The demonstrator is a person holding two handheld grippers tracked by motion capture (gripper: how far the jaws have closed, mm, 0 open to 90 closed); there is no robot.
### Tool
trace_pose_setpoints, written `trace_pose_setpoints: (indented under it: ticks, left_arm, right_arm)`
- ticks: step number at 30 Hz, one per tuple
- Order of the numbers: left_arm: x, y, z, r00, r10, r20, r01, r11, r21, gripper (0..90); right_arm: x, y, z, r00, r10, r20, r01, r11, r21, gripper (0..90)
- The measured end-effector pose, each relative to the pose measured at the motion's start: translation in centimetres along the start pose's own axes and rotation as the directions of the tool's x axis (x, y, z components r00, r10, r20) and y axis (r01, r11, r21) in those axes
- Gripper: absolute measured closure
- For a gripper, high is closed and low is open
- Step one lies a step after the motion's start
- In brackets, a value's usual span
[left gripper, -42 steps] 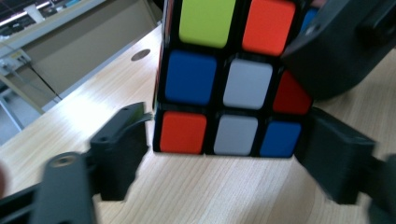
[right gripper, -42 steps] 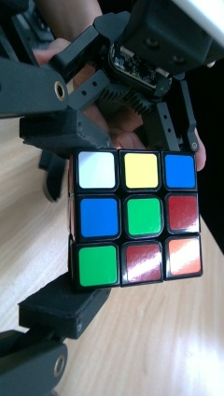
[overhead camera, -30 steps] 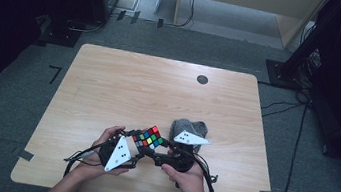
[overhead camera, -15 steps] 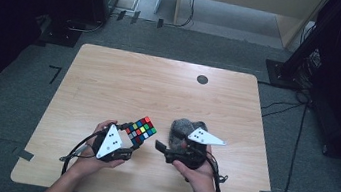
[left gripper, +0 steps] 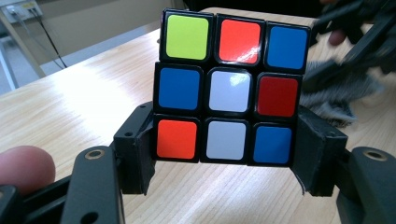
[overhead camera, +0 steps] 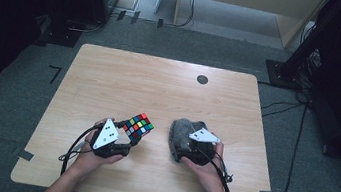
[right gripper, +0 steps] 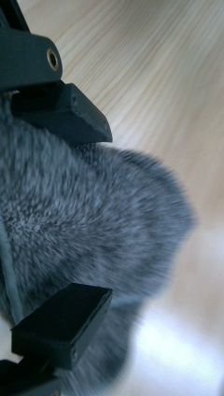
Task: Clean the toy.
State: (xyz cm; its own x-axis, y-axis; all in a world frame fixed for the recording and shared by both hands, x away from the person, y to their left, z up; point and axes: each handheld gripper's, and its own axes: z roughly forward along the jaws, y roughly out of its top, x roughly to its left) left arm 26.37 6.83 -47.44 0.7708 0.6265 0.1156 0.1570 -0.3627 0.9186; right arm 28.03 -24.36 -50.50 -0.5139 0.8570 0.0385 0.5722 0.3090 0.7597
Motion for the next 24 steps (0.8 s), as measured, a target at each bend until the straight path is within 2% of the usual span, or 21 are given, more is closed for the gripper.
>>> trace_pose_setpoints:
  ticks: [2,4,12,13,16,19,22,23,24]
  left_arm:
    - [0.0,0.0,0.0,1.0,-0.002,0.003,0.002,1.0,-0.001,33.7]
    - [0.0,0.0,0.0,1.0,-0.008,0.005,0.008,1.0,-0.001,33.7]
    - [0.2,0.2,-0.1,0.9984,-0.05,0.026,0.05,0.9988,0.004,33.8]
    - [0.2,0.2,-0.1,0.9982,-0.053,0.029,0.053,0.9986,0.006,33.8]
    - [0.3,0.2,-0.1,0.9972,-0.065,0.037,0.065,0.9979,0.006,33.8]
    - [0.5,0.2,-0.1,0.996,-0.076,0.047,0.075,0.9971,0.007,33.8]
    - [0.4,0.2,0.0,0.9957,-0.075,0.055,0.074,0.9972,0.01,33.8]
    - [0.4,0.2,0.0,0.9957,-0.071,0.059,0.07,0.9974,0.013,33.7]
    - [0.4,0.2,0.0,0.9957,-0.068,0.063,0.067,0.9976,0.016,33.8]
  right_arm:
    - [-0.3,-0.4,0.7,0.9995,0.033,-0.001,-0.033,0.9992,0.023,20.3]
    - [-0.6,-0.7,0.8,0.9981,0.059,-0.016,-0.059,0.9982,0.008,22.5]
    - [-0.6,-1.3,1.1,0.9988,0.047,-0.009,-0.047,0.9988,-0.011,25.2]
    - [-0.6,-1.3,1.1,0.9988,0.048,-0.008,-0.048,0.9988,-0.012,28.9]
    - [-0.7,-1.4,0.8,0.9977,0.067,-0.006,-0.067,0.9972,-0.032,50.0]
    - [-0.7,-1.4,0.6,0.9965,0.084,0.005,-0.083,0.9958,-0.038,65.7]
    - [-0.5,-0.9,0.0,0.9945,0.105,0.004,-0.105,0.994,-0.032,70.6]
    - [-0.4,-0.7,-0.3,0.9949,0.101,-0.009,-0.101,0.9934,-0.055,71.0]
    - [-0.2,-0.5,-0.8,0.9941,0.099,-0.044,-0.103,0.99,-0.096,71.0]
